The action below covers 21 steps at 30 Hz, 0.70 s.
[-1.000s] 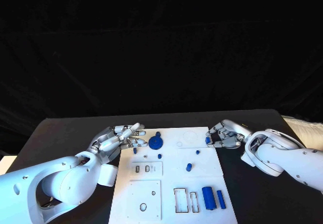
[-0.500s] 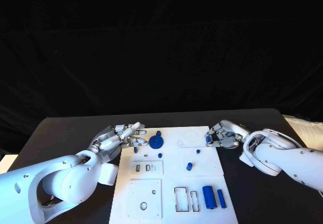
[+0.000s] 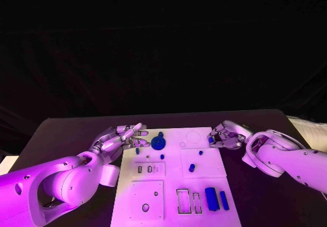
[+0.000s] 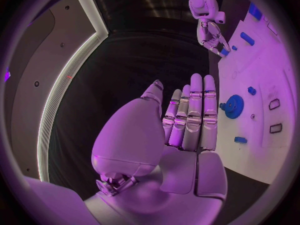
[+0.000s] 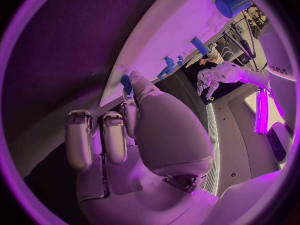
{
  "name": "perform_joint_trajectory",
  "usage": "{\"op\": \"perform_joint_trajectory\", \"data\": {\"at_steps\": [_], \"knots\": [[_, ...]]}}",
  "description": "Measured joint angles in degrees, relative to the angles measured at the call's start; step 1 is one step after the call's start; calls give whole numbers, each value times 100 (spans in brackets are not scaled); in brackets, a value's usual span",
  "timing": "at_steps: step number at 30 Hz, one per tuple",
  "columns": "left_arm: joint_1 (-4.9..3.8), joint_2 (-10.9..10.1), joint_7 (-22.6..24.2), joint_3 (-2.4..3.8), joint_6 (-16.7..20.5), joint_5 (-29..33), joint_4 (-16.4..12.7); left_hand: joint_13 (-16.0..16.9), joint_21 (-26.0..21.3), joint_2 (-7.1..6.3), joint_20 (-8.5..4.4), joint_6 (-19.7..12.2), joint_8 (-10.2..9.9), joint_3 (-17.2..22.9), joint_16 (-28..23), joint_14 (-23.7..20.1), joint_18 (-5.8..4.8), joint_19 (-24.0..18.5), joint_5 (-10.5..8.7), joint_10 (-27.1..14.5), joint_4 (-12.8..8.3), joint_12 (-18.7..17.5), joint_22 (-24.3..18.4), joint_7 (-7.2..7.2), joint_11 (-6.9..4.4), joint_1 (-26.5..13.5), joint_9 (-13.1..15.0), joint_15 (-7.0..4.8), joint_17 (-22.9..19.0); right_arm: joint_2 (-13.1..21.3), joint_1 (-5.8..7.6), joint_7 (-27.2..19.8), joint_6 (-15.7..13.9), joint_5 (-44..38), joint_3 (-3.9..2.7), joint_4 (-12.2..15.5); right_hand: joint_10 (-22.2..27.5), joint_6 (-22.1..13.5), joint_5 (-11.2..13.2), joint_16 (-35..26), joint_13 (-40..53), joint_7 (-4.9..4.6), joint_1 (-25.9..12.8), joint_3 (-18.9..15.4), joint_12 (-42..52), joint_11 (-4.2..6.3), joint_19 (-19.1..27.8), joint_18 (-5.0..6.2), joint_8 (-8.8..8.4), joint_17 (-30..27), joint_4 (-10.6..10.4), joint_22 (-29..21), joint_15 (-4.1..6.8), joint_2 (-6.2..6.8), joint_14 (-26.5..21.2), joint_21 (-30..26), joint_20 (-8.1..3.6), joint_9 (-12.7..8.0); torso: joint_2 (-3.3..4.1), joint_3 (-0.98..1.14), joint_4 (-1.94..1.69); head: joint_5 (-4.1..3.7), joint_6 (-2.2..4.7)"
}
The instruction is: Assemble the parts on the task board
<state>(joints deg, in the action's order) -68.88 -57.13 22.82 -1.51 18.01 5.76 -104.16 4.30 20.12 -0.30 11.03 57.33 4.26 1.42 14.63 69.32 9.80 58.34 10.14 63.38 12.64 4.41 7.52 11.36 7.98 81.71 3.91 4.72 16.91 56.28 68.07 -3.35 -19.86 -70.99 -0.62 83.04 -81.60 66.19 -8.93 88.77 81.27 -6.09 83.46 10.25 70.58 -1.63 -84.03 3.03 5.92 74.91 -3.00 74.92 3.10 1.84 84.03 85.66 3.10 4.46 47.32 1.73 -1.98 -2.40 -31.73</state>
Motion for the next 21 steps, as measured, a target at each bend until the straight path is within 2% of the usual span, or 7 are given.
{"op": "perform_joint_trajectory", "data": {"at_steps": [6,10,13,17,21], "knots": [[0,-10,-1,0,-1,0,11,0,0,0,0,0,0,0,0,0,0,0,0,0,0,0,-2,0,0,0,0,0,0,-16,20,11,-84,20,-25,167,17,0,12,0,0,0,-29,28,14,17,13,0,0,4,1,-1,29,-29,-9,0,-13,0,-3,-2,-1,14,-9],[0,-16,-1,0,-4,0,54,0,0,0,0,0,0,0,0,0,0,0,0,0,0,-15,-2,0,0,0,0,0,0,-67,71,71,-150,80,-37,404,20,0,-18,0,1,0,-52,30,-9,20,1,0,0,3,-1,-1,39,-52,1,0,-26,0,-15,-5,0,42,-29],[0,-15,-1,-1,-4,0,137,0,0,0,0,0,0,0,0,0,1,0,0,0,0,-24,-2,0,0,0,0,0,5,-190,101,161,-218,125,-40,638,22,0,-83,21,31,0,-74,47,-72,61,-8,0,0,3,-18,-1,40,-74,1,0,-34,0,-34,-13,-1,52,-43],[1,-4,4,-1,-5,0,261,0,0,0,0,0,0,0,0,0,0,0,0,0,0,-24,-2,0,0,0,0,0,4,-448,117,304,-305,139,-40,873,22,0,-83,22,36,0,-105,56,-75,61,-8,0,0,3,-26,-1,39,-104,1,0,-34,-1,-70,-27,-13,80,-87],[1,23,10,-1,-10,0,366,0,0,0,0,0,0,0,0,0,0,0,0,0,0,-24,-2,0,0,0,0,0,4,-780,117,462,-362,84,-17,976,22,0,-14,22,44,0,-120,59,-107,61,-8,0,0,2,-30,-1,39,-119,1,0,-34,-1,-110,-43,-33,133,-171]]}}
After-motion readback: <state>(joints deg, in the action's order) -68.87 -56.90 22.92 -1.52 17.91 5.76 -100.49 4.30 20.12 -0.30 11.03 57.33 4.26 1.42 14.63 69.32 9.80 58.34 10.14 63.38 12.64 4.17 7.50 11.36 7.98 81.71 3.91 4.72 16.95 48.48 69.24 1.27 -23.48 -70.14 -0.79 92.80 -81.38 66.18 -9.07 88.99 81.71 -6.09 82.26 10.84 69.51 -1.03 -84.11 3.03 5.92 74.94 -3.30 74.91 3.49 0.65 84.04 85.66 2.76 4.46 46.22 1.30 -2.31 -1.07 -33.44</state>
